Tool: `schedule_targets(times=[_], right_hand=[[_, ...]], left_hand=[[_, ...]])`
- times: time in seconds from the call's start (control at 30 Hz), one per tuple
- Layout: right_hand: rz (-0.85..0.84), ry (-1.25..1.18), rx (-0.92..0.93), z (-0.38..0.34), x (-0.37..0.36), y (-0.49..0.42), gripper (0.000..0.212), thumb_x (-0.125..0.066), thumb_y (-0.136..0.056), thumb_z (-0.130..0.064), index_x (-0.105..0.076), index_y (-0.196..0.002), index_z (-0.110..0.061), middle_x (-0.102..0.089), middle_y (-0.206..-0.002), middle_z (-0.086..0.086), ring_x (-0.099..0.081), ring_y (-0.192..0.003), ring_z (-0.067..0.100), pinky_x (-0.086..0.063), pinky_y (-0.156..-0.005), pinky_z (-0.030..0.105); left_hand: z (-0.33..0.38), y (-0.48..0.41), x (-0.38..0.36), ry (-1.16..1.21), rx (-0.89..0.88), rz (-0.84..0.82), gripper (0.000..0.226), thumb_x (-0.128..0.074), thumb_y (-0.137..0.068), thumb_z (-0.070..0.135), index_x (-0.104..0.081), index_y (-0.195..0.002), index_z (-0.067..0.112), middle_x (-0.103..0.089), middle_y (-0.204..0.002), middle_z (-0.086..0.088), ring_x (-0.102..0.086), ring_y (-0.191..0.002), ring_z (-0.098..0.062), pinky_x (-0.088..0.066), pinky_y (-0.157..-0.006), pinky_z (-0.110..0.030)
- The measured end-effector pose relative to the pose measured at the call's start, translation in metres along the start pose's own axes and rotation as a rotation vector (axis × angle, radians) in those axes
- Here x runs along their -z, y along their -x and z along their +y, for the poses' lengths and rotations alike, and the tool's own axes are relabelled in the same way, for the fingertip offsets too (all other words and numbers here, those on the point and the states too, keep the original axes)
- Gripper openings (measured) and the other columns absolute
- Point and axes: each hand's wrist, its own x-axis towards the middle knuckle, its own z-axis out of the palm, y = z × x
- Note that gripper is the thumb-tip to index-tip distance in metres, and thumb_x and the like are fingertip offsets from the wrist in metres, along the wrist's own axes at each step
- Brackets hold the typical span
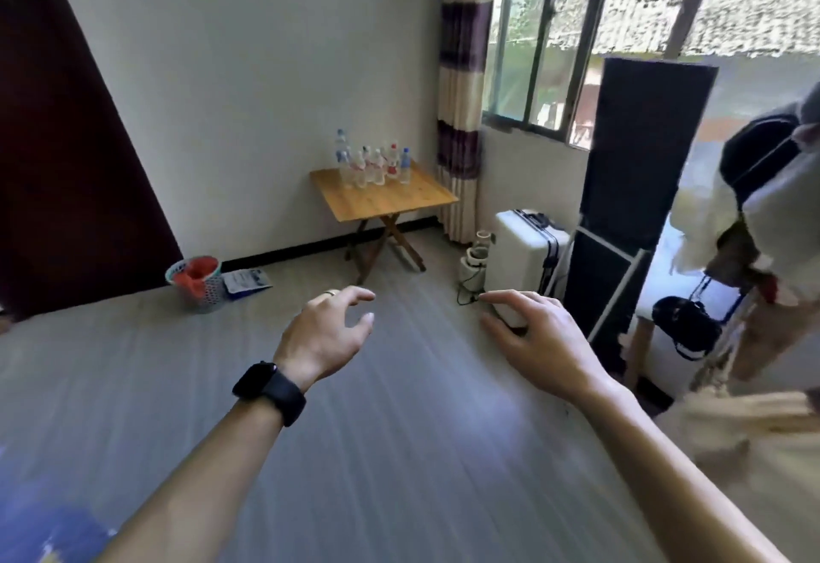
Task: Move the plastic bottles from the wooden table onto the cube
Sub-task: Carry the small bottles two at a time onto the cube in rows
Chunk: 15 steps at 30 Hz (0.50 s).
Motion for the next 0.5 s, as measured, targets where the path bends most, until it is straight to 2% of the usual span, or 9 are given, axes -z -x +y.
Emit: schedule_targets(times=[0.13,0.27,0.5], right_hand=[[-0.065,-0.017,0.072,0.0,-0.034,-0.085,0.038,-0.058,-0.092,-0.055,-0.06,-0.128,-0.045,-0.061,-0.133,-0.011,-0.046,-0.132,0.02,-0.039,-0.11,0.038],[-0.079,-0.023,0.1,0.014,-0.055,-0.181,0.039,-0.059,-0.093,-0.052,-0.058,-0.131,-0.045,-0.058,-0.134,-0.011,-0.043,-0.132,0.02,-0.035,-0.108,0.032],[-0.06,-0.041,0.115,0.039,-0.08,-0.354,0.042,-0.059,-0.093,-0.052,-0.057,-0.134,-0.041,-0.059,-0.135,-0.009,-0.045,-0.13,0.02,-0.038,-0.107,0.035]], left_hand=[[-0.026,-0.069,0.013,-0.028,0.028,0.054,0.029,-0.064,-0.09,0.036,-0.067,-0.119,0.034,-0.068,-0.119,0.005,-0.061,-0.117,-0.015,-0.048,-0.099,-0.033],[-0.041,-0.155,0.012,-0.038,0.031,0.089,0.028,-0.065,-0.091,0.031,-0.068,-0.119,0.029,-0.069,-0.116,0.002,-0.061,-0.115,-0.014,-0.04,-0.092,-0.019],[-0.069,-0.304,0.008,0.003,0.078,0.149,0.026,-0.065,-0.091,0.033,-0.069,-0.117,0.033,-0.068,-0.113,0.007,-0.06,-0.112,-0.008,-0.044,-0.097,-0.023]])
